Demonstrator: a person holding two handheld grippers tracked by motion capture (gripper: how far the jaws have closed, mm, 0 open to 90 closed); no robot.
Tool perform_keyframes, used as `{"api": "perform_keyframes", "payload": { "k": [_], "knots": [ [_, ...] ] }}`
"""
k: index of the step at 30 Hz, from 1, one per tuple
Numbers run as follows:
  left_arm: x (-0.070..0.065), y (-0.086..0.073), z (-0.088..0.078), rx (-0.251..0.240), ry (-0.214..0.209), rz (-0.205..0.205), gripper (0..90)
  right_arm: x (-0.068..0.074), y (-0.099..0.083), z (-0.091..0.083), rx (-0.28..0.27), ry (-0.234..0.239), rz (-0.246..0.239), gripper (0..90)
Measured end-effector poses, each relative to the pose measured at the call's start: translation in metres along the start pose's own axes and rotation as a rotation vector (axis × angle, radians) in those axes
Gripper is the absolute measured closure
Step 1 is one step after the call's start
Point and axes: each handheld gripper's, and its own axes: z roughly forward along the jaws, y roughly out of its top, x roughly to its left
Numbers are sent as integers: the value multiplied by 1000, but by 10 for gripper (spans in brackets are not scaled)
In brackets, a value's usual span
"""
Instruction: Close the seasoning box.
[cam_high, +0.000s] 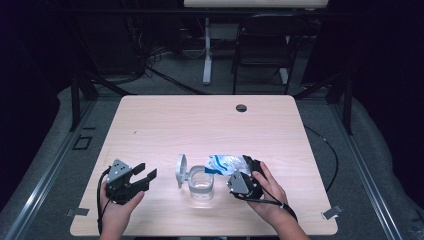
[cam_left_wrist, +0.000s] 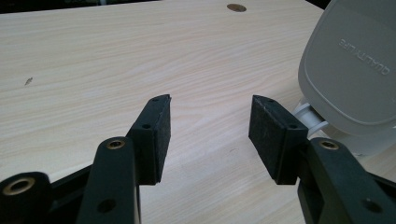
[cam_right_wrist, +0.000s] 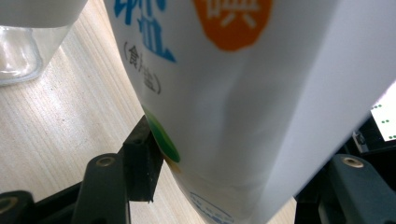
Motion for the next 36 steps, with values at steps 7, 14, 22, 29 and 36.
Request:
{"api": "perform_keyframes", "payload": {
  "k": [7,14,22,29,36],
  "knots": [
    [0,0,0,-2,0,0,492,2,1,1,-17,-6,-15,394],
    [0,0,0,-4,0,-1,491,3,1,2,-19,-8,-28,397],
    [0,0,0,-4,0,0,492,2,2,1,-12,-19,-53,397],
    [0,0,0,-4,0,-1,492,2,3,0,-1,-28,-77,397],
    [0,0,0,-3,3,-7,492,2,3,-1,13,-37,-100,397]
  ]
}}
